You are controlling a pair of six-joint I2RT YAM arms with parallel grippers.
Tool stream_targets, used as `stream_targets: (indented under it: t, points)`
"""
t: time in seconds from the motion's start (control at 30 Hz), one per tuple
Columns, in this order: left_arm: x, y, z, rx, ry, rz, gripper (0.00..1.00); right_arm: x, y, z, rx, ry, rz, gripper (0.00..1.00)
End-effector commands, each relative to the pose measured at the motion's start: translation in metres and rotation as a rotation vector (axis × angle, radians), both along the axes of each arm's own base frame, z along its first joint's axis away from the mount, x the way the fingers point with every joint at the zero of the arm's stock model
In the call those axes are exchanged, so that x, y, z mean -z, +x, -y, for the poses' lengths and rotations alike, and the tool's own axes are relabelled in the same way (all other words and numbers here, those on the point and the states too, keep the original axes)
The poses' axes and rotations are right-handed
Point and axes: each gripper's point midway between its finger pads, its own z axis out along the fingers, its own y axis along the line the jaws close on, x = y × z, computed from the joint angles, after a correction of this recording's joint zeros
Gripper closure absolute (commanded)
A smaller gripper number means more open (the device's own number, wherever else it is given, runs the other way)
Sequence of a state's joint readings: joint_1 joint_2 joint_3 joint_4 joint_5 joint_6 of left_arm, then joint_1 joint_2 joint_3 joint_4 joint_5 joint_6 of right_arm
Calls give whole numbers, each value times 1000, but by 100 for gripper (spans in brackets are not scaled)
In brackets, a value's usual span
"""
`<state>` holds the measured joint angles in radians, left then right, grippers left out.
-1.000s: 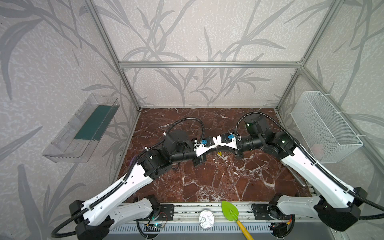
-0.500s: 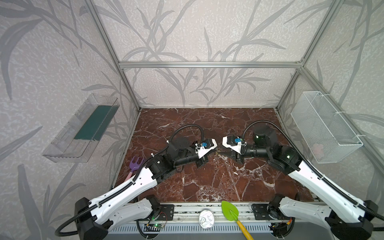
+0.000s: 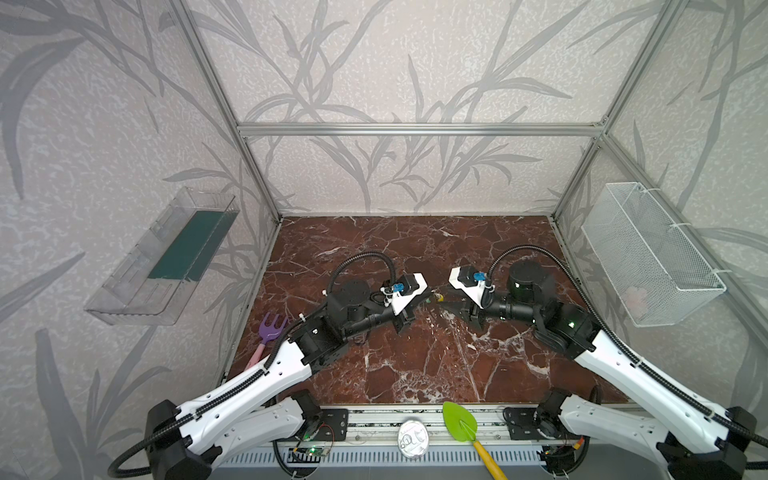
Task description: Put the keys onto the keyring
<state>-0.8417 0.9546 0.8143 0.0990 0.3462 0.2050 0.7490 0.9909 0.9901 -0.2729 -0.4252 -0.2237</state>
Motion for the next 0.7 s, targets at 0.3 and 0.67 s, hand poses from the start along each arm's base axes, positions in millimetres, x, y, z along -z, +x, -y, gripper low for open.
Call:
stream_targets:
  t: [0.3, 0.67]
  points:
    - [-21, -7, -6, 14, -65, 51, 100, -1, 6, -5, 7, 1, -6, 96]
    - [-20, -3, -13, -4, -65, 58, 100, -11, -9, 5, -17, -9, -1, 100]
